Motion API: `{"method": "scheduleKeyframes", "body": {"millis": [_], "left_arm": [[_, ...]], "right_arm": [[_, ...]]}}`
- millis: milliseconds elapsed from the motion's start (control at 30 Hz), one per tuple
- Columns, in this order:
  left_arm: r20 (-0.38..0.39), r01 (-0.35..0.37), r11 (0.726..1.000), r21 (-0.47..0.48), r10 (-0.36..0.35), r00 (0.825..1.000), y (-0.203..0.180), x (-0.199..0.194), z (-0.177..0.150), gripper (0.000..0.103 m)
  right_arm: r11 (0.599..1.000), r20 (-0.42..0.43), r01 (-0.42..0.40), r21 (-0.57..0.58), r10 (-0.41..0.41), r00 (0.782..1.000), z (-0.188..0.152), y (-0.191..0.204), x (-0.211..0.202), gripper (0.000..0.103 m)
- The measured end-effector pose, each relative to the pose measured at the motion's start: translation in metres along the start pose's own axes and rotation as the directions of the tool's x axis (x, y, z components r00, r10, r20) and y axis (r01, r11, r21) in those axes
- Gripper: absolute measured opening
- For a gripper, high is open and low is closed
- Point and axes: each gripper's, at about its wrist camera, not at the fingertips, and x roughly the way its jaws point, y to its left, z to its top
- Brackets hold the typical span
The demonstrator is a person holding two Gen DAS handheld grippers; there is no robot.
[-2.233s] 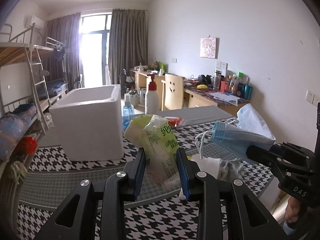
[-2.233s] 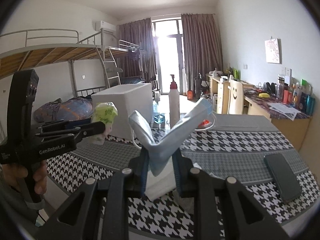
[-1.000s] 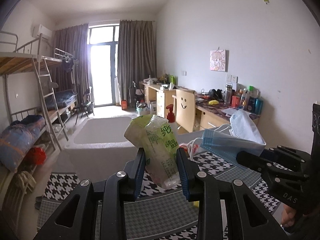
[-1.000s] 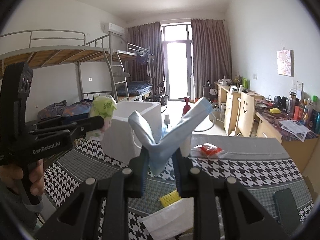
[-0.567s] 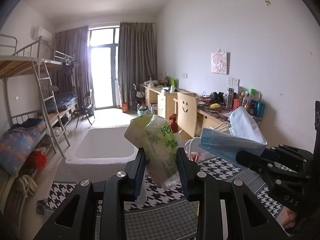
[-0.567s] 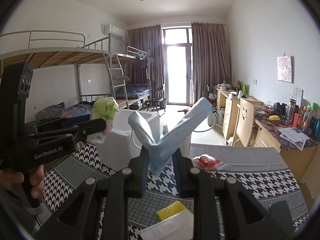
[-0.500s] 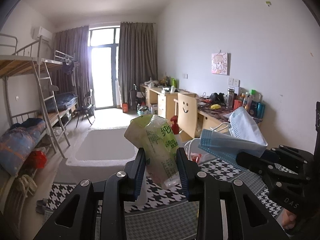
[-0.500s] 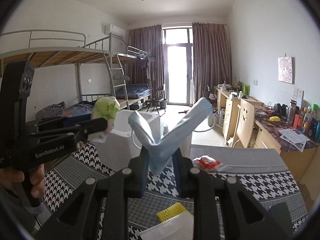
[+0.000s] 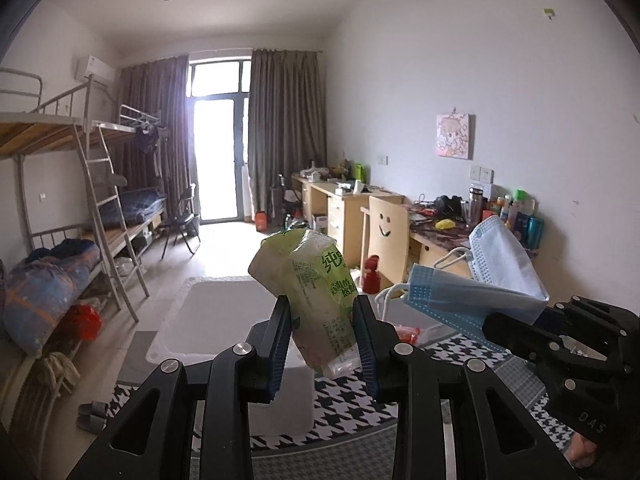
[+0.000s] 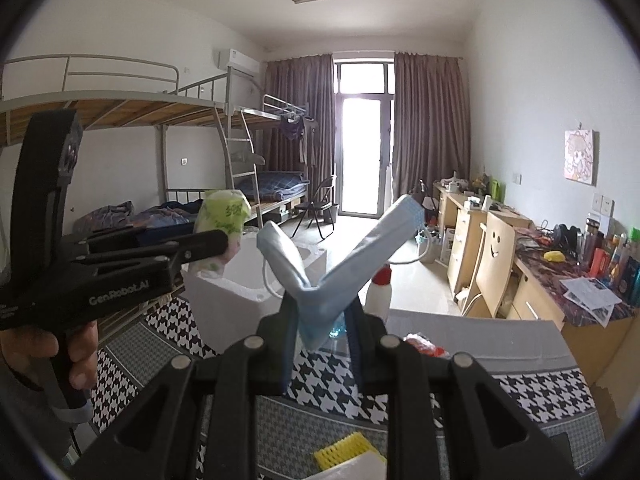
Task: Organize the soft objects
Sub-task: 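Carry the tissue pack and the mask in both tools toward the white foam box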
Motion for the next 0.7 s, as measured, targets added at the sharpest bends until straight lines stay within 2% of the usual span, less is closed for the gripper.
{"method": "scheduleKeyframes", "body": {"millis": [167, 700], "left_arm": [[0.013, -0.032, 0.999, -0.013, 0.032, 0.999, 0.009, 0.007, 0.011, 0.033], [-0.020, -0.127, 0.991, -0.050, 0.126, 0.992, 0.036, 0.035, 0.017, 0.033]], "right_arm": [[1.000, 0.006, 0.003, -0.008, -0.003, 1.000, 0.008, -0.002, 0.007, 0.027], [0.999, -0.009, -0.021, -0.040, 0.021, 1.000, 0.024, 0.005, 0.042, 0.027]]}}
